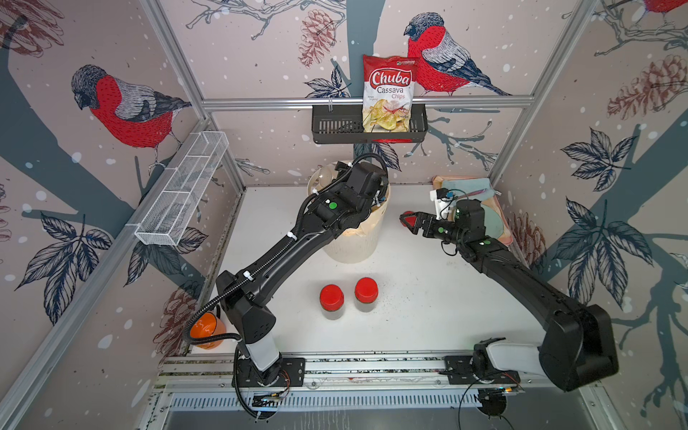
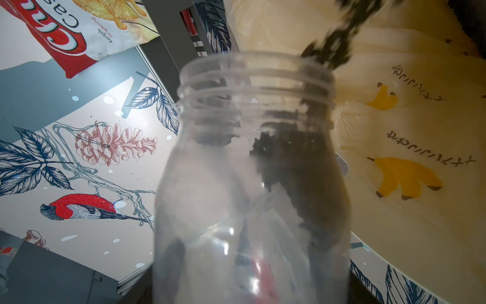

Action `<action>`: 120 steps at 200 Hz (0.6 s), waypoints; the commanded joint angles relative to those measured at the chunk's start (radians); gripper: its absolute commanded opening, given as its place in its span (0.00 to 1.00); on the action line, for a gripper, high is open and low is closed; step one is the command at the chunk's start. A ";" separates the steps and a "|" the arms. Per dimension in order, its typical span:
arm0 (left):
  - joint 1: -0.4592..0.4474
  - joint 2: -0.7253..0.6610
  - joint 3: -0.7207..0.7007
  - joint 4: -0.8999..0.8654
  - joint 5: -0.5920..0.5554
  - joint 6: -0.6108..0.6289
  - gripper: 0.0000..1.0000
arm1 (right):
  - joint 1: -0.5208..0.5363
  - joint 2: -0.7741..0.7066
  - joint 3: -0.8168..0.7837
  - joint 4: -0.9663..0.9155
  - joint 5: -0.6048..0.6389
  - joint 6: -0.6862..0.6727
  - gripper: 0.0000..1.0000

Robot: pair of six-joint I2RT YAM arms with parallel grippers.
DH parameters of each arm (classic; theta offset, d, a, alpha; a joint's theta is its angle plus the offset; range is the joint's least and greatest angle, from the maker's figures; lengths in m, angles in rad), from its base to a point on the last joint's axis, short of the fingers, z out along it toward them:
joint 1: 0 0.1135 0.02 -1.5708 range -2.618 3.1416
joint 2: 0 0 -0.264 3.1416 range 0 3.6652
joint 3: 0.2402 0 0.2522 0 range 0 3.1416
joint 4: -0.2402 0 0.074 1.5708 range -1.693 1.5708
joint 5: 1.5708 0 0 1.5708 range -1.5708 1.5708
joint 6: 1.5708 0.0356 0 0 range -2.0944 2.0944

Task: Empty moldy tea leaves from jars
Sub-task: Pour the moldy tea leaves from the jar into the trash bin.

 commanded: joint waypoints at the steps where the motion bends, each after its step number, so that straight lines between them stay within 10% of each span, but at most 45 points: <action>1: -0.018 -0.005 0.024 -0.004 -0.005 -0.017 0.47 | -0.001 -0.007 0.003 0.029 -0.018 0.013 0.99; 120: -0.002 0.001 0.073 -0.124 0.016 -0.096 0.47 | 0.001 -0.009 -0.002 0.036 -0.027 0.016 0.99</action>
